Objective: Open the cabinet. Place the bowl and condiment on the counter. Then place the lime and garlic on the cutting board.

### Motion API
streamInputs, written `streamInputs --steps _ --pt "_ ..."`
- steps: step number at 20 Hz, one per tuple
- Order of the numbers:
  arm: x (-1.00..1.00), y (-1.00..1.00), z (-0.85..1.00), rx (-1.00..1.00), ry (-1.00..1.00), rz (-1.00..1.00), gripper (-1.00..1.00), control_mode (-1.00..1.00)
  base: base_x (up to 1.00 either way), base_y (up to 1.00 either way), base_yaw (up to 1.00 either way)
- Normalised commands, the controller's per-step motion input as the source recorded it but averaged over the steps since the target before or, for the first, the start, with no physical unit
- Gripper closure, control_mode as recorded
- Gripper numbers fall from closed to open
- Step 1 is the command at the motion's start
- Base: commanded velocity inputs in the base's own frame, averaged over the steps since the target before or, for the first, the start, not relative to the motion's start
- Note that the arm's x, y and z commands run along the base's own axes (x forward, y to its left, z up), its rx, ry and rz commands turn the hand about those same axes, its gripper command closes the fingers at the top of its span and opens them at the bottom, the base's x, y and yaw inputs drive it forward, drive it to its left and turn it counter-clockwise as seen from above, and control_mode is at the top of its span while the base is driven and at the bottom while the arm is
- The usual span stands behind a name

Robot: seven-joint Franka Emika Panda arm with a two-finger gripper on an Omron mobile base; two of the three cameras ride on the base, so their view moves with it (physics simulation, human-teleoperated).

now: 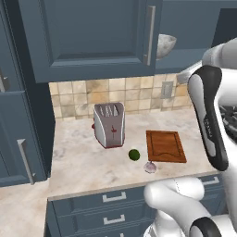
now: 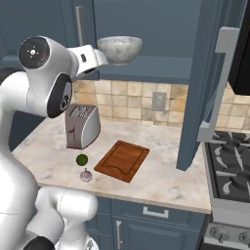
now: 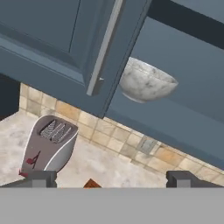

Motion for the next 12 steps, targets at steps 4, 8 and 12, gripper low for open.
streamInputs --steps 4,8,12 --pt "0.31 0.63 0.12 0.02 -0.02 -0.14 -1.00 -1.00 0.00 0.00 0.00" --pt "-0.17 0.38 0.11 0.03 -0.01 -0.09 -1.00 -1.00 0.00 0.00 0.00" --pt "-0.04 0.10 0.03 0.05 -0.06 0.11 -1.00 -1.00 0.00 0.00 0.00"
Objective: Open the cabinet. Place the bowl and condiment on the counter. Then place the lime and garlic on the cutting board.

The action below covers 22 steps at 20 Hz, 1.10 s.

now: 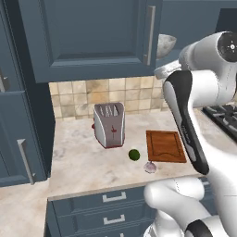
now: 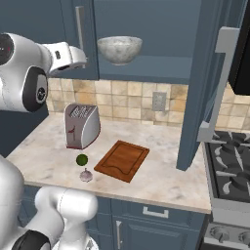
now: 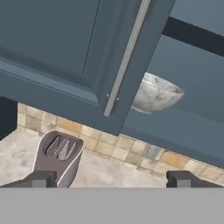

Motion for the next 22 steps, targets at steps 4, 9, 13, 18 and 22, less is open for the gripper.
streamInputs --steps 4,9,13,18,22 --pt "0.80 0.04 0.15 0.13 -0.01 0.01 -1.00 -1.00 0.00 0.00 0.00" --pt "0.82 0.14 0.07 0.08 0.00 -0.04 -1.00 -1.00 0.00 0.00 0.00" --pt "0.72 0.11 0.00 0.02 0.00 -0.16 -1.00 -1.00 0.00 0.00 0.00" --pt "0.53 0.01 0.00 0.04 0.00 -0.14 -1.00 -1.00 0.00 0.00 0.00" --pt "0.54 -0.09 0.00 0.08 0.00 -0.08 -1.00 -1.00 0.00 0.00 0.00"
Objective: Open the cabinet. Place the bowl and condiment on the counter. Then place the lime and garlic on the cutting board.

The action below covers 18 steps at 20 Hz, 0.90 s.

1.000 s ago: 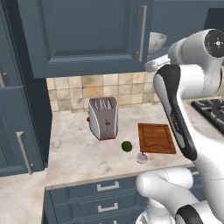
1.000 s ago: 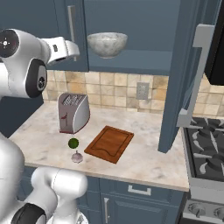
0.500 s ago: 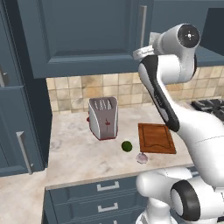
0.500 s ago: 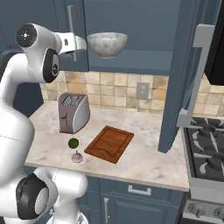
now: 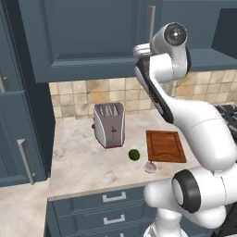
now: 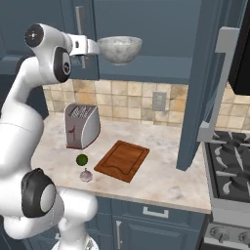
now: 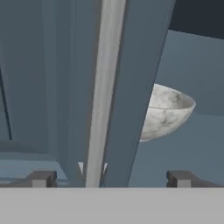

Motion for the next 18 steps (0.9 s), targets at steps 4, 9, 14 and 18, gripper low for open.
streamInputs --steps 4,9,14,18 --pt "0.67 -0.19 0.00 0.06 0.00 -0.03 -1.00 -1.00 0.00 0.00 0.00" --pt "0.71 -0.10 -0.03 0.01 0.01 0.00 -1.00 -1.00 0.00 0.00 0.00" --pt "0.48 0.00 0.00 0.00 0.00 0.00 -1.00 -1.00 0.00 0.00 0.00" --pt "0.16 0.00 -0.12 0.00 0.00 0.00 1.00 -1.00 0.00 0.00 0.00"
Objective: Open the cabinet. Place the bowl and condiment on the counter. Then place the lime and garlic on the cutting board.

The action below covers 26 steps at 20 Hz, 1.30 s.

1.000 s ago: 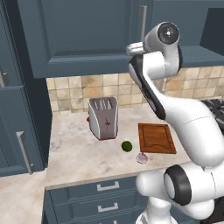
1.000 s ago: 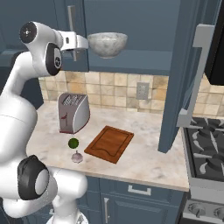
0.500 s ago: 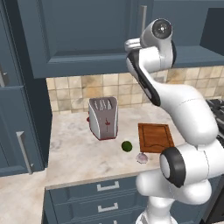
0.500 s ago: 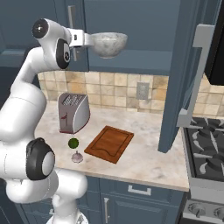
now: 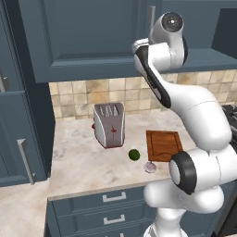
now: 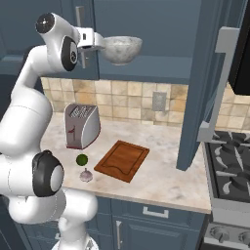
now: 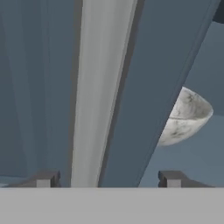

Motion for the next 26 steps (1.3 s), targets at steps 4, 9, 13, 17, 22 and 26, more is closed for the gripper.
streamInputs --steps 4,9,13,17,22,26 --pt "-0.01 0.04 -0.26 0.00 -0.08 0.00 1.00 -1.00 0.00 0.00 0.00" --pt "-0.14 0.36 -0.08 0.01 -0.10 0.03 1.00 -1.00 0.00 0.00 0.00" --pt "-0.61 0.75 0.01 0.04 -0.01 0.23 1.00 -1.00 0.00 0.00 0.00" --pt "-1.00 1.00 0.06 0.01 0.00 0.24 1.00 -1.00 0.00 0.00 0.00" --pt "-1.00 1.00 0.10 0.00 0.01 0.28 1.00 -1.00 0.00 0.00 0.00" --pt "-1.00 1.00 0.00 0.00 0.01 0.23 1.00 -1.00 0.00 0.00 0.00"
